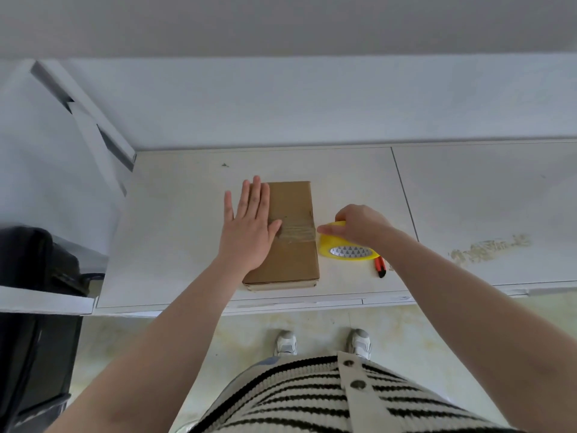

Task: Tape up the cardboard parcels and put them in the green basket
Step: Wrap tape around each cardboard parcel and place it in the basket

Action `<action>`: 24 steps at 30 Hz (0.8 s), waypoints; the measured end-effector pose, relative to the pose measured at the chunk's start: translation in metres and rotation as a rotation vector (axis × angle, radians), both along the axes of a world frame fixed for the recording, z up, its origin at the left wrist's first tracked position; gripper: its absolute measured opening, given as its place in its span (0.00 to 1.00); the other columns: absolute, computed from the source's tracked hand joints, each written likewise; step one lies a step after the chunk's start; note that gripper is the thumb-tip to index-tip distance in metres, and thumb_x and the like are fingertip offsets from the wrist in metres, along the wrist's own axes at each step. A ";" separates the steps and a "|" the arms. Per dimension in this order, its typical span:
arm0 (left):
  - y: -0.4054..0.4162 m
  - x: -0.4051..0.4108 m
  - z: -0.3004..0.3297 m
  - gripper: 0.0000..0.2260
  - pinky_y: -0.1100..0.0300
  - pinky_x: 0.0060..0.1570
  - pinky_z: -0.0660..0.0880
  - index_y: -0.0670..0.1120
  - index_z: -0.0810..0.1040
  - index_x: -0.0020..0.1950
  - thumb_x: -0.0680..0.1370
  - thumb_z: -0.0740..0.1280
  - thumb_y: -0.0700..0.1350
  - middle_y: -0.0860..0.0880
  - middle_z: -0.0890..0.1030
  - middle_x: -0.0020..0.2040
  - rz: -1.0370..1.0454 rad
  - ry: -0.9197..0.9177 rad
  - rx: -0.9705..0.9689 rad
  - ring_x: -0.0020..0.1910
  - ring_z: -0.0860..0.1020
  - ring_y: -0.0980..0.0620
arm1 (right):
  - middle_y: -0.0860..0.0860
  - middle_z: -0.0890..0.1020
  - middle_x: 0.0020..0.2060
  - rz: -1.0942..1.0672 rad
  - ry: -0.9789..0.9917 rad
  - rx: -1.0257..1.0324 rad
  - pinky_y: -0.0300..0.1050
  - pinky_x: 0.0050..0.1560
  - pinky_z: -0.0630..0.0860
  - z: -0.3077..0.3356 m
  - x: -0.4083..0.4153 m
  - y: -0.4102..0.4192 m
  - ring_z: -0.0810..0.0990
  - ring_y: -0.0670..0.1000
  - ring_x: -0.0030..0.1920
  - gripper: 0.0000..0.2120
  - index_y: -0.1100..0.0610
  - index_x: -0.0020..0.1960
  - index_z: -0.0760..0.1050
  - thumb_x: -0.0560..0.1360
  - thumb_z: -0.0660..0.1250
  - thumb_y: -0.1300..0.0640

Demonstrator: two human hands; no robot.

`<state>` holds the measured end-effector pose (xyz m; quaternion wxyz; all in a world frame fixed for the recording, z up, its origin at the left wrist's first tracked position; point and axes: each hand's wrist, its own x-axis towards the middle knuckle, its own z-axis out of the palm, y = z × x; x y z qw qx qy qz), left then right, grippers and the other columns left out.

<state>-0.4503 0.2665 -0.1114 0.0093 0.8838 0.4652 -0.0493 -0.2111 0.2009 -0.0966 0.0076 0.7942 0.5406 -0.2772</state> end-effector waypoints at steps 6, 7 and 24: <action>-0.012 0.034 0.014 0.32 0.42 0.77 0.39 0.42 0.39 0.80 0.82 0.40 0.58 0.42 0.36 0.80 -0.007 -0.166 -0.035 0.79 0.36 0.43 | 0.45 0.73 0.33 -0.024 0.008 0.017 0.41 0.33 0.65 0.000 0.004 -0.005 0.75 0.48 0.37 0.24 0.49 0.39 0.70 0.69 0.63 0.27; -0.018 0.045 0.014 0.32 0.44 0.77 0.40 0.42 0.40 0.80 0.82 0.41 0.58 0.43 0.37 0.80 0.005 -0.217 -0.083 0.79 0.37 0.44 | 0.45 0.74 0.32 -0.019 0.011 0.021 0.41 0.33 0.65 0.000 0.004 -0.006 0.74 0.47 0.35 0.24 0.48 0.36 0.69 0.70 0.62 0.27; -0.029 0.044 -0.001 0.42 0.46 0.77 0.36 0.44 0.33 0.79 0.75 0.38 0.70 0.45 0.34 0.80 0.102 -0.131 -0.112 0.79 0.36 0.46 | 0.48 0.75 0.31 0.055 -0.065 0.084 0.42 0.32 0.64 0.008 0.009 -0.002 0.73 0.48 0.34 0.28 0.52 0.33 0.71 0.66 0.65 0.26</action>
